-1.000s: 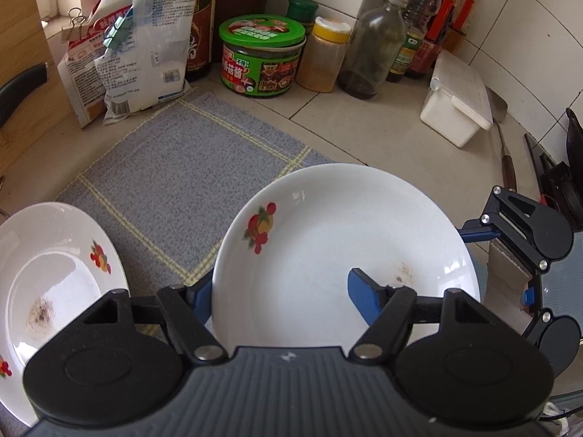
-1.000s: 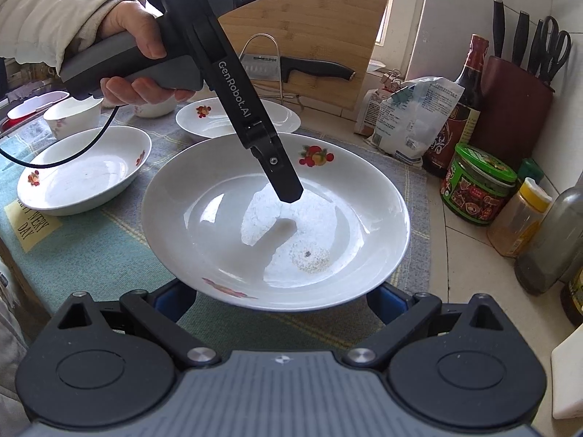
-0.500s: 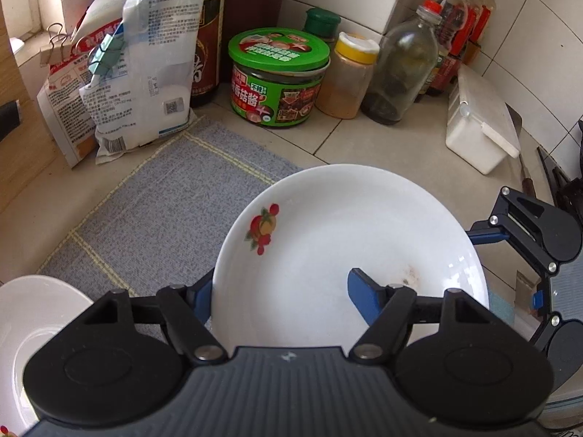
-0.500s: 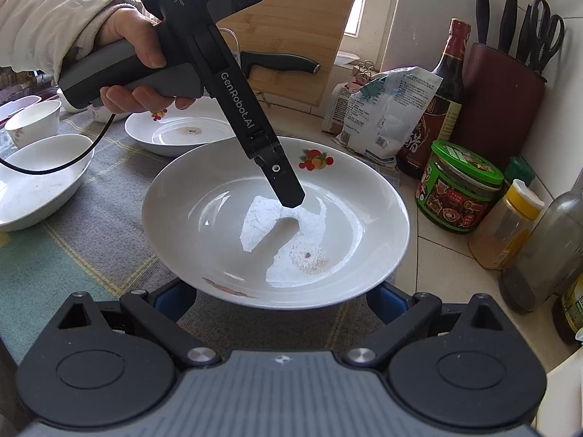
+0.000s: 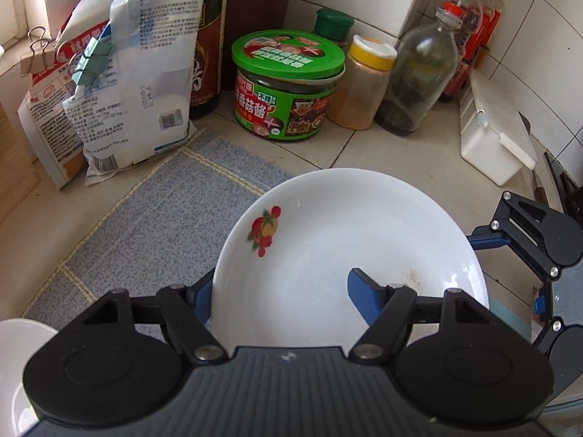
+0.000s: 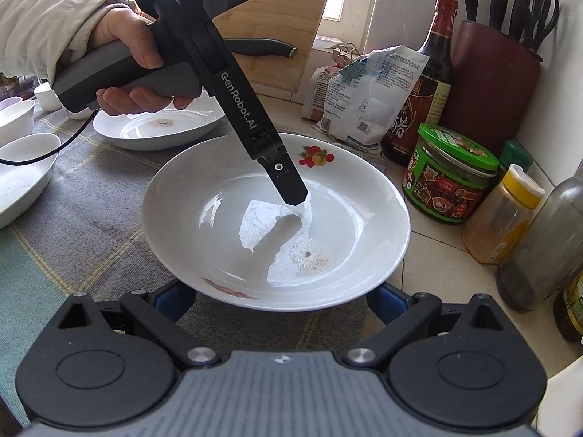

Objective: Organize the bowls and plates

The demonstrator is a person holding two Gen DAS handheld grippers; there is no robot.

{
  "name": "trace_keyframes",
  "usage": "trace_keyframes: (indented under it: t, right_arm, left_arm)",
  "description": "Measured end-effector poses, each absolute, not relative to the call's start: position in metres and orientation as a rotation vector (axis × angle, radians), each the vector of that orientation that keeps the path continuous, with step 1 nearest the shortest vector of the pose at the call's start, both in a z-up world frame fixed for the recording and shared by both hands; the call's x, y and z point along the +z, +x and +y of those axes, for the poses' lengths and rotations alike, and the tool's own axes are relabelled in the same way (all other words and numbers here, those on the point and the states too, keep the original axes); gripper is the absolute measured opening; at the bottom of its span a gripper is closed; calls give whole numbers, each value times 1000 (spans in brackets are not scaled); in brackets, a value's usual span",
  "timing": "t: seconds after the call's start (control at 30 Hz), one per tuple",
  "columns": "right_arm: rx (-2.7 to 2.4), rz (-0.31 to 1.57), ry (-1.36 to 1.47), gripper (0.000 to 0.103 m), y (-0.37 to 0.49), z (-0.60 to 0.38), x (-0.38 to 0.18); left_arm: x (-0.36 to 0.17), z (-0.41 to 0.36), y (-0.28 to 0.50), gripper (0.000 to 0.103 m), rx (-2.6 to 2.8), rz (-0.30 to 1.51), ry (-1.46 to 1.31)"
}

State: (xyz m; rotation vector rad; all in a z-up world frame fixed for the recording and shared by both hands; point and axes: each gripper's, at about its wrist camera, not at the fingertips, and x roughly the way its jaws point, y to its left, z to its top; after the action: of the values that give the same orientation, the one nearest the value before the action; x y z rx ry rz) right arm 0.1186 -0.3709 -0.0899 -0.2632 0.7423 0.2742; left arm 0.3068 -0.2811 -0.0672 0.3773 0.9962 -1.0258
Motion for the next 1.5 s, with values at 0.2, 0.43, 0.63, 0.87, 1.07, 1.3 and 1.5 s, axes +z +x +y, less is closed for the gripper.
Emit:
trace_keyframes:
  t: [0.2,0.43,0.63,0.87,1.07,1.3,1.5]
  right_arm:
    - [269,753,-264,101,122,-371,-94]
    - [263,763,-258,101,128,-372,-98]
    - [254,765,-254,101,129,-374,-97]
    - [244,777,-235,101,131,-378,-98]
    - [229,772,-250,103,127,-376,-96]
    - [210,773,-213,103,118,-378,-88]
    - [179,772,-203,103,102,-368,-76]
  left_arm:
    - [-72,-285,311,73,-1022,993,376]
    - [-75,-288,316,73,-1016,990,368]
    - [-75,-292,319,72,-1011,976,366]
    - [-79,-295,321,73,-1016,976,363]
    - [-73,-293,313,89,-1009,925,397]
    - [-60,-282,301,94,-987,880,428]
    - [-35,-269,281,94,-955,832,427]
